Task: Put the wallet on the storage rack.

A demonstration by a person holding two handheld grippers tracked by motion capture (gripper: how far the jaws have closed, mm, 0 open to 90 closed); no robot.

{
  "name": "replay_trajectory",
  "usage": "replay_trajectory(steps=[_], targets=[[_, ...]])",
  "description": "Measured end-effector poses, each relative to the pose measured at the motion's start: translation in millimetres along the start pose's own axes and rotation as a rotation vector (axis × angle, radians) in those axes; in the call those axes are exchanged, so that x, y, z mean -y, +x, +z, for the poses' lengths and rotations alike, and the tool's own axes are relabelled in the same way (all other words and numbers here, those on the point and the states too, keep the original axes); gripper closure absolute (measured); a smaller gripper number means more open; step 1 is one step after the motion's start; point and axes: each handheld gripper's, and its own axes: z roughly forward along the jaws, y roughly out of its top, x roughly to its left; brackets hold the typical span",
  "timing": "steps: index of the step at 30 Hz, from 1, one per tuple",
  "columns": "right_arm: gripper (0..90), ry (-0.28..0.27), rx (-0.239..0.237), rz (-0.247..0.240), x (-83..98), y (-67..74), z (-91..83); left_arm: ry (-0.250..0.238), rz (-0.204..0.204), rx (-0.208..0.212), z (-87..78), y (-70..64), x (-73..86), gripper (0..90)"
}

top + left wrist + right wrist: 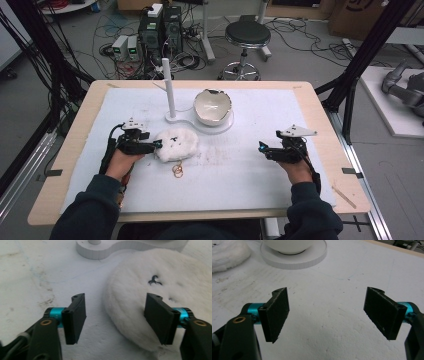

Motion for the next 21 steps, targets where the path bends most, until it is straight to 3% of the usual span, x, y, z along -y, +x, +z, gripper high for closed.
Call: replay_trajectory(steps=[2, 6, 9, 11, 13, 14, 21], targets=[[20.8, 0.001, -0.007, -0.008, -0.7, 1.6, 1.7, 0.013, 0.023, 0.020, 1.0, -2.4, -0.4, 40.9], [20.8, 0.008, -0.015, -0.007, -1.9, 3.7, 3.7, 0.034, 0.022, 0.068, 2.1, -4.4, 0.4, 49.2], [20.8, 0.011, -0.019, -0.014, -1.9, 3.8, 4.8, 0.042, 0.022, 0.070, 2.4, -5.4, 0.5, 53.5], [20.9, 0.010, -0.022, -0.016, -2.0, 4.4, 5.6, 0.046, 0.020, 0.053, 0.7, -6.8, -0.5, 65.0], [20.9, 0.012, -0.025, -0.018, -2.0, 4.5, 5.2, 0.027, 0.050, 0.041, -2.1, -10.3, -1.9, 78.1], [20.9, 0.012, -0.025, -0.018, -2.0, 4.5, 5.2, 0.027, 0.050, 0.041, -2.1, -10.3, -1.9, 80.2], [20.9, 0.021, -0.043, -0.009, -1.6, 5.7, 7.0, -0.100, 0.024, 0.084, -18.3, -11.8, -8.1, 83.2]])
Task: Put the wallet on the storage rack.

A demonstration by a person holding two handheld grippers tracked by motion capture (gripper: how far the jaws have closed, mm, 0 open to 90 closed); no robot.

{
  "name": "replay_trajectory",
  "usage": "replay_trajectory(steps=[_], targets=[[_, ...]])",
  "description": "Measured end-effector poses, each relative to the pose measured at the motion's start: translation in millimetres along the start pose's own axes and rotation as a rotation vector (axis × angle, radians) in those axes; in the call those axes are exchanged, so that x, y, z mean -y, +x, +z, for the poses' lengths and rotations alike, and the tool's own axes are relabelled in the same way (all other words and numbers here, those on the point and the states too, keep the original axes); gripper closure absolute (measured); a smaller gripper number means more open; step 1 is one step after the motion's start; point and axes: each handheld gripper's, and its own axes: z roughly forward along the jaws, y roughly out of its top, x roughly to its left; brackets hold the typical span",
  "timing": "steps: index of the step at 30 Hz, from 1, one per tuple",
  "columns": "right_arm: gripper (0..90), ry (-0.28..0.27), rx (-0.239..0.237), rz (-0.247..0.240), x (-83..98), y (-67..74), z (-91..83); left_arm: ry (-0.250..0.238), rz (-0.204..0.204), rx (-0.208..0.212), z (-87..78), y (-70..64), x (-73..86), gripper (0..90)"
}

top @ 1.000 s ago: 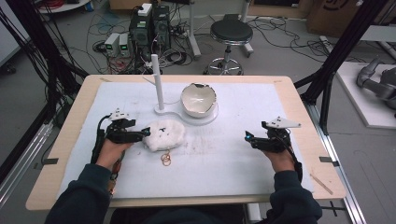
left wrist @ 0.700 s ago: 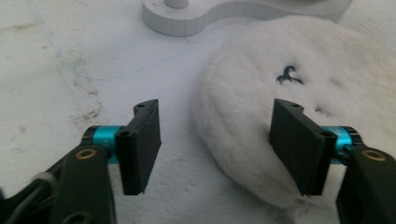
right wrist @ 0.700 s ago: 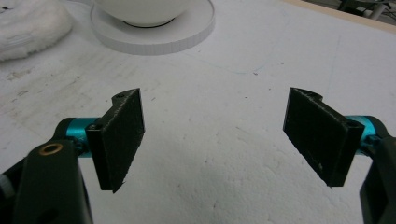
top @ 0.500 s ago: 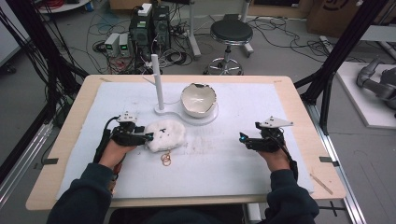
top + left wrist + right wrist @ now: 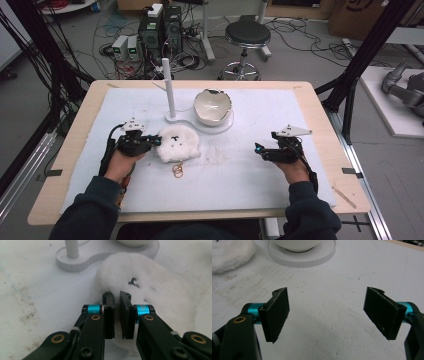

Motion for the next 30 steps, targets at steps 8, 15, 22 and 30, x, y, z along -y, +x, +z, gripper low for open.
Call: replay_trajectory(steps=[8, 15, 22, 30], targets=[[20.9, -0.011, -0.078, 0.018, -3.6, 8.3, 7.9, -0.138, -0.022, 0.050, -16.9, -6.7, -8.9, 84.0], [20.9, -0.017, -0.201, -0.001, -13.2, 31.3, 25.0, -0.260, -0.007, 0.130, -23.7, -21.7, -17.5, 84.1], [20.9, -0.039, -0.376, 0.035, -24.3, 56.7, 43.3, -0.308, 0.015, 0.199, -19.1, -36.2, -20.8, 84.0], [25.8, -0.041, -0.550, 0.066, -31.3, 80.2, 57.4, -0.323, 0.062, 0.284, -9.5, -59.5, -23.6, 83.9]])
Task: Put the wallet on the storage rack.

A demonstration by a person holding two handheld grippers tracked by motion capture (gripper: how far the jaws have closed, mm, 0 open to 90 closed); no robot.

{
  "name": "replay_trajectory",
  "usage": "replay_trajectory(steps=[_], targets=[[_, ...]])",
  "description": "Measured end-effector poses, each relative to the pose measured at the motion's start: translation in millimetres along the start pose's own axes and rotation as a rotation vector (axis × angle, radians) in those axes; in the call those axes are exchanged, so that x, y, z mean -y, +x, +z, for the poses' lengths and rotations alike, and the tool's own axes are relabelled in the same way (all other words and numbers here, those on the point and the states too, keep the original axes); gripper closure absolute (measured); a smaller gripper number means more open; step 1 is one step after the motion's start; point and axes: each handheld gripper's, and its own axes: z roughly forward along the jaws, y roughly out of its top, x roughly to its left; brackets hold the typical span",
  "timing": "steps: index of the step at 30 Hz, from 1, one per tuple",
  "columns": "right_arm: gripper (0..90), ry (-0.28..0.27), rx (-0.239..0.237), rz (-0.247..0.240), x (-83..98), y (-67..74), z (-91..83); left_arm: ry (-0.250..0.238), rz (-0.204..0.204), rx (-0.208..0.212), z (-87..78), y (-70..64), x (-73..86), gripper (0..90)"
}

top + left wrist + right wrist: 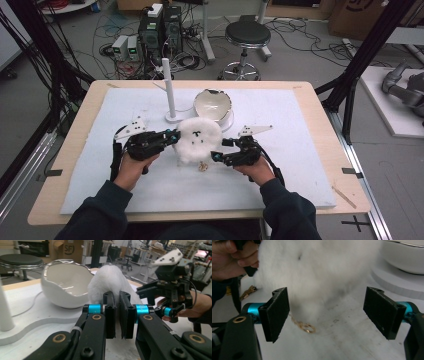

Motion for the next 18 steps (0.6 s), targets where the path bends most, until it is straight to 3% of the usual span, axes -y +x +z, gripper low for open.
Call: replay_trajectory(steps=[3, 4, 5, 6, 7, 8, 9, 10, 11, 14, 16, 18], targets=[[35.6, 0.004, -0.013, 0.004, 0.0, -0.8, 0.9, 0.022, 0.007, 0.012, 4.4, -3.0, 2.1, 83.8], [54.9, 0.008, -0.001, -0.001, -0.7, -2.4, -2.8, 0.029, 0.007, 0.016, 5.1, -3.2, 2.8, 83.7], [61.1, 0.005, 0.006, -0.002, -1.2, -3.8, -6.0, 0.059, 0.008, 0.018, 6.6, -3.1, 4.1, 83.6], [61.1, 0.005, 0.006, -0.002, -1.2, -3.8, -6.0, 0.059, 0.008, 0.018, 6.6, -3.1, 4.1, 83.4], [73.6, -0.022, 0.021, -0.002, -2.6, -5.6, -13.4, 0.116, 0.008, 0.020, 10.0, -2.8, 6.7, 83.0], [75.3, -0.034, 0.038, -0.020, -3.4, -5.7, -16.8, 0.148, 0.011, 0.022, 12.3, -2.9, 8.5, 82.7], [76.4, -0.043, 0.058, -0.037, -4.1, -5.0, -19.5, 0.148, 0.011, 0.022, 12.3, -2.9, 8.5, 82.3], [77.1, -0.048, 0.076, -0.051, -4.5, -4.4, -21.6, 0.183, 0.008, 0.030, 14.6, -2.7, 10.5, 81.7], [77.4, -0.051, 0.090, -0.065, -4.8, -4.0, -23.1, 0.254, 0.003, 0.021, 18.9, -3.0, 14.1, 81.2], [78.0, -0.069, 0.123, -0.107, -6.2, -2.1, -26.7, 0.328, 0.002, 0.008, 22.4, -0.6, 18.0, 75.4], [78.1, -0.072, 0.122, -0.129, -8.0, 0.4, -28.9, 0.326, 0.004, -0.011, 22.0, 0.9, 17.9, 62.0], [78.1, -0.065, 0.128, -0.158, -9.7, 3.0, -29.8, 0.256, -0.003, -0.040, 15.9, 5.0, 13.5, 57.0]])
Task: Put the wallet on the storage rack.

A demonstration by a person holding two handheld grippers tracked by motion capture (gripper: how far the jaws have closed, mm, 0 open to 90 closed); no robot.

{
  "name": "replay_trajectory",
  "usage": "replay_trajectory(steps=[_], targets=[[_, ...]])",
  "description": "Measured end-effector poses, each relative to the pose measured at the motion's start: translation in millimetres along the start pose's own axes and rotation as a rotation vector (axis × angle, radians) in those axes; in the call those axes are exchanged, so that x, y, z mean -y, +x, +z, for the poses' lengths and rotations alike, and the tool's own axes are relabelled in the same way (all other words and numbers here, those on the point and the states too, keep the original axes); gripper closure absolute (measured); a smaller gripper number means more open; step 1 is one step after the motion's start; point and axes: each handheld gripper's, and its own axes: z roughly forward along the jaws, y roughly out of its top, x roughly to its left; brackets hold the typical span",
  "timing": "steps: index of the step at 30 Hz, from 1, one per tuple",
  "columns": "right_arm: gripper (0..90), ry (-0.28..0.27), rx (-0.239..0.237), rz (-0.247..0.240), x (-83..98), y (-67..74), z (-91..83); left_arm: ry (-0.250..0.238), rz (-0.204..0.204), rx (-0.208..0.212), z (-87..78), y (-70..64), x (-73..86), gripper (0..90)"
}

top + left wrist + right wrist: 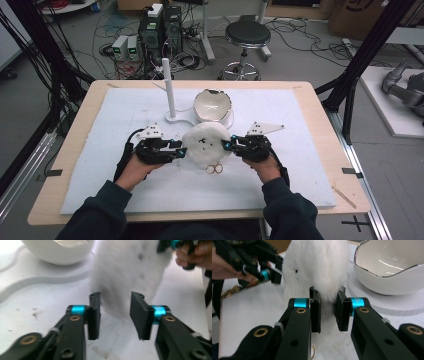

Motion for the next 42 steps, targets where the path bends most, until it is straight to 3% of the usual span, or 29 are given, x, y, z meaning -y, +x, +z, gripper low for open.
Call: replay_trajectory(steps=[2, 5, 8, 9, 10, 11, 13, 15, 16, 20, 23, 27, 30, 31, 32, 33, 34, 35, 42], targets=[[78.1, 0.013, -0.003, -0.033, -0.8, 2.8, 1.1, -0.056, 0.003, 0.001, -5.0, 1.7, -2.2, 48.5], [78.1, 0.041, -0.035, -0.065, -1.5, 7.7, 6.4, -0.125, 0.003, 0.053, -8.0, 0.5, -4.1, 46.9], [77.9, 0.042, -0.074, -0.094, -4.1, 14.6, 9.9, -0.110, 0.011, 0.084, -4.5, -2.4, -3.4, 47.7], [77.8, 0.038, -0.081, -0.102, -5.4, 17.0, 10.4, -0.083, 0.018, 0.094, -2.1, -3.9, -2.7, 57.1], [77.8, 0.038, -0.081, -0.102, -5.4, 17.0, 10.4, -0.061, 0.028, 0.109, -0.2, -6.0, -2.1, 57.1], [76.5, 0.034, -0.067, -0.109, -7.2, 19.8, 10.3, -0.053, 0.082, 0.104, 0.3, -9.4, -1.8, 74.0], [70.1, 0.033, -0.050, -0.080, -6.4, 17.0, 10.0, -0.085, 0.090, 0.112, -1.8, -10.4, -3.1, 77.2], [52.1, 0.015, -0.021, -0.037, -5.3, 12.9, 9.7, -0.109, 0.101, 0.103, -5.5, -8.8, -4.5, 77.8], [48.3, 0.014, -0.011, -0.016, -4.4, 10.9, 9.3, -0.130, 0.096, 0.105, -7.5, -7.8, -5.0, 77.9], [41.1, 0.064, -0.053, 0.042, 2.2, 3.4, 14.6, -0.199, 0.094, 0.146, -13.5, -6.3, -6.7, 78.0], [46.9, 0.079, -0.110, 0.057, 3.9, 3.3, 19.2, -0.181, 0.101, 0.158, -11.4, -7.7, -6.1, 77.9], [67.6, 0.029, -0.159, 0.066, 1.5, 3.7, 14.2, -0.154, 0.115, 0.168, -7.3, -9.8, -4.9, 77.8], [75.2, 0.009, -0.141, 0.036, -0.2, 3.6, 8.6, -0.114, 0.118, 0.158, -3.5, -10.7, -3.5, 76.6], [76.2, 0.003, -0.130, 0.019, -0.8, 4.6, 7.7, -0.064, 0.111, 0.137, 0.2, -10.2, -1.8, 75.8], [76.9, 0.001, -0.116, 0.001, -1.4, 6.0, 7.1, -0.064, 0.111, 0.137, 0.2, -10.2, -1.8, 74.8], [77.2, 0.001, -0.102, -0.017, -2.1, 7.6, 7.0, -0.010, 0.101, 0.102, 4.1, -9.1, 0.7, 73.0], [77.3, 0.007, -0.082, -0.036, -2.9, 9.1, 6.8, -0.010, 0.101, 0.102, 4.1, -9.1, 0.7, 70.5], [77.5, 0.007, -0.062, -0.055, -3.8, 10.6, 6.6, 0.020, 0.085, 0.066, 6.4, -6.9, 3.2, 68.4], [77.4, 0.012, 0.019, -0.109, -8.6, 15.0, 4.6, 0.038, 0.060, 0.001, 2.4, 3.8, 9.1, 63.3]])
